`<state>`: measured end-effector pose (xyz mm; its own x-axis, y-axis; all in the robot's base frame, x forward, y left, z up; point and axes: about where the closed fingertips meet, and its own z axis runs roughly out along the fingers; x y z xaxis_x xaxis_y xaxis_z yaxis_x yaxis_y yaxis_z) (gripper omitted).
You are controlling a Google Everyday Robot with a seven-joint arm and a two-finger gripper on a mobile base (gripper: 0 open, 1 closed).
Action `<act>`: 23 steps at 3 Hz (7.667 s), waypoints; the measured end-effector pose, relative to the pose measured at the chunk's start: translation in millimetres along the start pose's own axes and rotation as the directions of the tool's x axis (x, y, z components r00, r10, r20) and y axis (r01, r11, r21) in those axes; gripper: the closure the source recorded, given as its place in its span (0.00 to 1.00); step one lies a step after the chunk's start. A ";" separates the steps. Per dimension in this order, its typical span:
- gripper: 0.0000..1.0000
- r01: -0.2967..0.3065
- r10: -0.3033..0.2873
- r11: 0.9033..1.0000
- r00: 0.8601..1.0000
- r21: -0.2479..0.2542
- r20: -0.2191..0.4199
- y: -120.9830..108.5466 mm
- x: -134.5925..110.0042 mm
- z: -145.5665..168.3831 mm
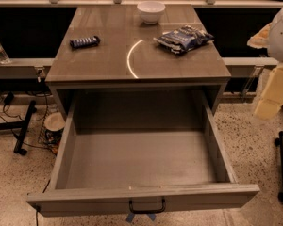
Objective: Place rxbar blueberry into top drawer
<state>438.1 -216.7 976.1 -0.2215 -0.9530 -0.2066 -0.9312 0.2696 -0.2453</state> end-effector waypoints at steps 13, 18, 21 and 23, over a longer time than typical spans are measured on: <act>0.49 -0.190 0.268 0.963 0.725 -0.190 0.635 -264.5 -443.0 297.6; 0.37 -0.123 0.179 0.984 0.700 -0.131 0.691 -263.7 -456.2 258.1; 0.00 -0.146 0.212 0.977 0.719 -0.154 0.662 -263.0 -447.2 283.3; 0.49 -0.147 0.239 0.970 0.719 -0.194 0.652 -258.2 -440.8 319.4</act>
Offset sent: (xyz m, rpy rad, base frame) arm 0.0907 0.0404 -0.0234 0.1521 -0.0396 0.1033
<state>868.7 177.9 828.0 -0.1935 -0.5311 -0.8249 -0.9269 0.3746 -0.0238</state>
